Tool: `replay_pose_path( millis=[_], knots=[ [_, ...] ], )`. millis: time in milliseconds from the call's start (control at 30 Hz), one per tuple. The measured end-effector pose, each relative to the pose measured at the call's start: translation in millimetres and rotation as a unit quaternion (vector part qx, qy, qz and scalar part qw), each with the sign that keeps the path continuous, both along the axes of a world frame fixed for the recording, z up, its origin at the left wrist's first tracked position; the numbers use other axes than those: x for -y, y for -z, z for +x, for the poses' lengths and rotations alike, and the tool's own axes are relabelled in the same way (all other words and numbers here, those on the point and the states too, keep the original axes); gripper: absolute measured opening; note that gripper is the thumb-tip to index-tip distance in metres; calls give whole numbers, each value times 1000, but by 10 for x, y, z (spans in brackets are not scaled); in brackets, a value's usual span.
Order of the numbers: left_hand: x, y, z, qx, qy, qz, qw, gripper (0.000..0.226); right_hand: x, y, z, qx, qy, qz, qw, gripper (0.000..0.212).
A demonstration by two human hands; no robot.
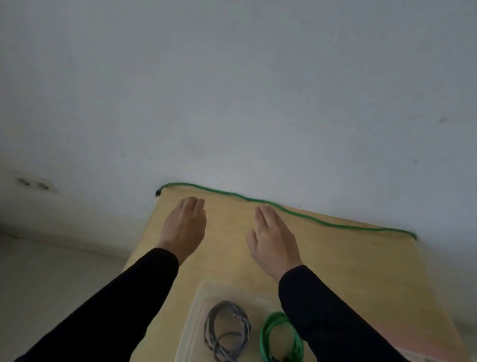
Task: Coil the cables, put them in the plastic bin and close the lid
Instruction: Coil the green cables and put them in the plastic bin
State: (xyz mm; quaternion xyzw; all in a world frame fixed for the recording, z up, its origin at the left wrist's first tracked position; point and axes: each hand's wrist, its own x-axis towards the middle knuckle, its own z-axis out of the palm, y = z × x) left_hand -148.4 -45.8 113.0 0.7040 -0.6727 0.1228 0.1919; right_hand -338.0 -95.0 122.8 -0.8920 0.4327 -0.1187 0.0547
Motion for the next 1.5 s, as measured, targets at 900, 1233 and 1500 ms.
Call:
replay_pose_path(
  millis=[900, 1233, 1500],
  knots=[
    [1137, 1191, 1698, -316, -44, 46, 947, 34, 1347, 1362, 1783, 30, 0, -42, 999, 43],
    [1199, 336, 1376, -494, -75, -65, 864, 20, 1294, 491, 1293, 189, 18, 8, 982, 28],
    [1129, -712, 489, -777, 72, -20, 626, 29, 1429, -667, 474, 318, 29, -106, 942, 26]
  ],
)
